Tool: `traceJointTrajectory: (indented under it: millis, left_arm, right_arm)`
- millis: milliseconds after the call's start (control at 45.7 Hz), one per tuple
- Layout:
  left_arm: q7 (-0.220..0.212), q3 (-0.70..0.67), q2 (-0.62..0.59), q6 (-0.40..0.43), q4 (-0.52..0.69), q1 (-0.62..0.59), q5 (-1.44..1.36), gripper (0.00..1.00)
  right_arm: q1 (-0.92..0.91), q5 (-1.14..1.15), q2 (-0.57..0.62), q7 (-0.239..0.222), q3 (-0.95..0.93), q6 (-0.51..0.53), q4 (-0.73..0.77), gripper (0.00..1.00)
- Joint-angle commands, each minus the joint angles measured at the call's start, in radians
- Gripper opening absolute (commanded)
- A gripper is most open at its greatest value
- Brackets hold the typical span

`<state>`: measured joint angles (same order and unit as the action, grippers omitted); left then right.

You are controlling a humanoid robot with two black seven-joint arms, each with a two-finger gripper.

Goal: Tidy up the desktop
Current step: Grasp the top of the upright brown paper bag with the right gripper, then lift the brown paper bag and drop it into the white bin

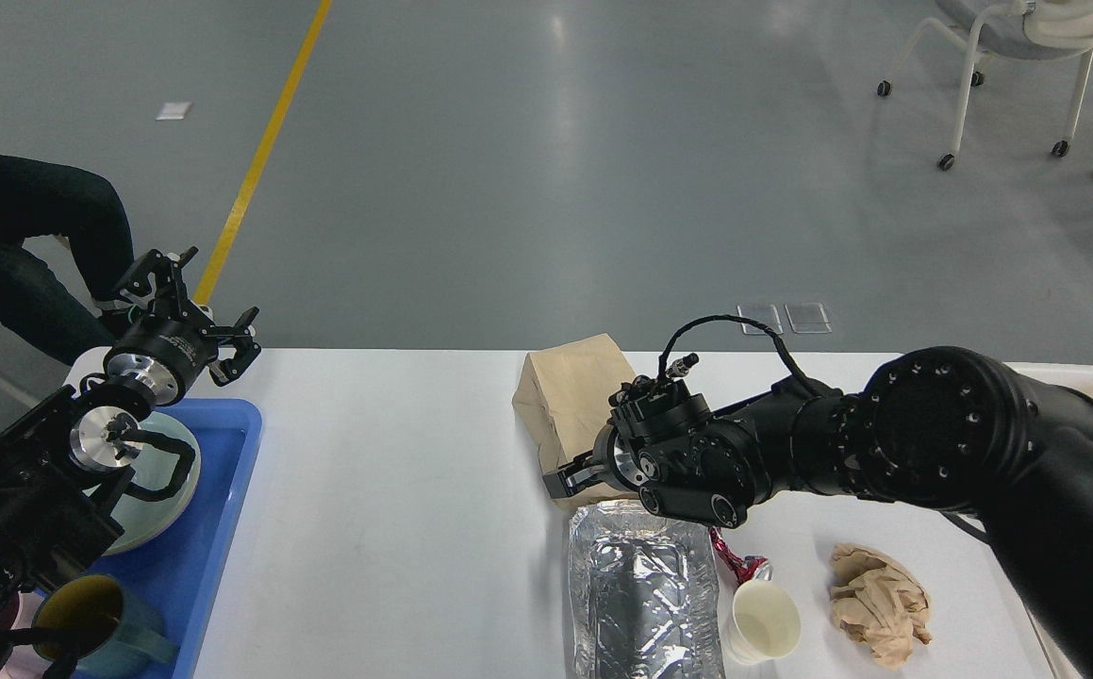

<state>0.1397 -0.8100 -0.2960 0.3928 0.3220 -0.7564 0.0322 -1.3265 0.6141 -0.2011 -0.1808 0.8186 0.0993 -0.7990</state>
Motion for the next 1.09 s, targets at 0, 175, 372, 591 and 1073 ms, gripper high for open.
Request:
traceJointTrajectory:
  millis: [0, 175, 372, 591, 1073]
  left_arm:
    - [0.0, 0.0, 0.0, 0.0, 0.0, 0.0, 0.0, 0.97]
    - [0.0, 0.0, 0.0, 0.0, 0.0, 0.0, 0.0, 0.97]
    - [0.0, 0.0, 0.0, 0.0, 0.0, 0.0, 0.0, 0.97]
    - [0.0, 0.0, 0.0, 0.0, 0.0, 0.0, 0.0, 0.97]
    - [0.0, 0.0, 0.0, 0.0, 0.0, 0.0, 0.0, 0.97]
  right_arm:
    - [0.016, -0.004, 0.002, 0.0, -0.001, -0.006, 0.035, 1.0]
    - [0.023, -0.014, 0.003, 0.0, -0.001, -0.072, 0.037, 0.97]
    - [0.033, -0.02, 0.003, 0.0, -0.006, -0.099, 0.032, 0.44]
    - [0.049, -0.027, 0.008, 0.001, -0.004, -0.092, 0.034, 0.0]
    - [-0.051, -0.092, 0.088, 0.001, -0.141, -0.078, 0.014, 0.0]
